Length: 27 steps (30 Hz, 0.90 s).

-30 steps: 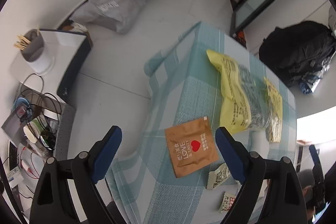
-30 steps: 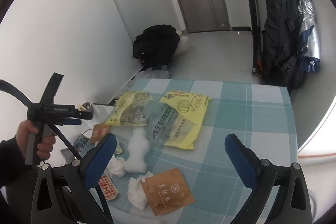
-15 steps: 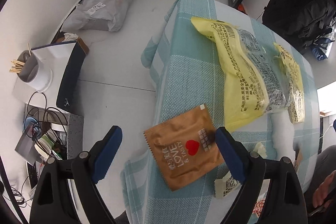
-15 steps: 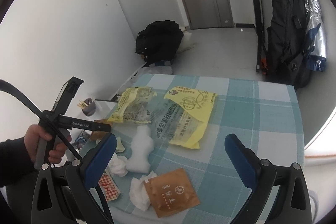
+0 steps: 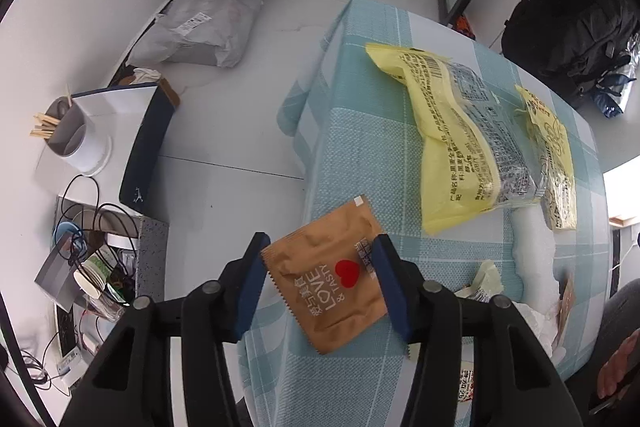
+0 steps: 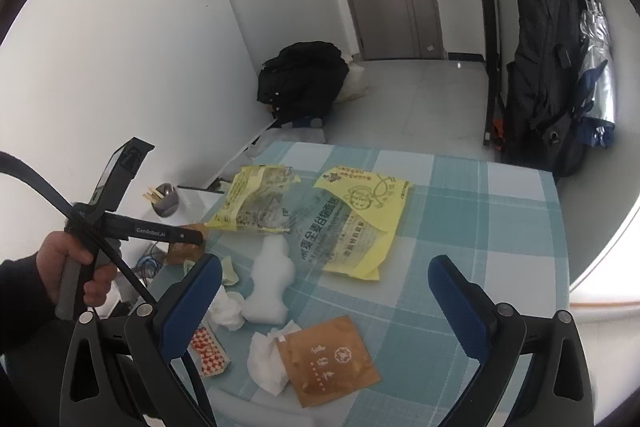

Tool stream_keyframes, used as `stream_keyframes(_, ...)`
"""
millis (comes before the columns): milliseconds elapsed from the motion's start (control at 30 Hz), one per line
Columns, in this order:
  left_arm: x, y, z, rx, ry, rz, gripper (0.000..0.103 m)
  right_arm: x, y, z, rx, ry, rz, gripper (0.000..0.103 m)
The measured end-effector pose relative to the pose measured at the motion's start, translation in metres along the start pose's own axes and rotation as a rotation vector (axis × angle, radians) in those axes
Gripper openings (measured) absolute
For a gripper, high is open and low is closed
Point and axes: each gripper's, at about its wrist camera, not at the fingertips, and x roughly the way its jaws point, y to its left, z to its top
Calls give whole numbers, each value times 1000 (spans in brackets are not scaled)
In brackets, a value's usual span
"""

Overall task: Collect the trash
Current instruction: 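Lower the left tool and grasp the brown sachet with the red heart, then lift the heart sachet with the left tool while the right tool grasps the brown sachet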

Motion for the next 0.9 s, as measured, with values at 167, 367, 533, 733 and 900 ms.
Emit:
stream_keyframes(167,-4,6,1,-40,-6,-1,27,0,2,-3,-13,12,-32,103)
stream_keyframes(367,-17,7,1,-74,-42,-46,6,-1,-1,-5,-2,34,-60,103)
stream_keyframes(533,-26,2,-3,-67,-73,-73,1,-3,1,-9,-10,50,-53,99)
stream_keyframes(733,-41,-1,-5,-59,-125,-108,0,-9,1,-11,-26,51,-97,96)
stream_keyframes(900,-48,-6,-6,-39,-148,-138,0,-10,-3,-13,-43,93,-119,89)
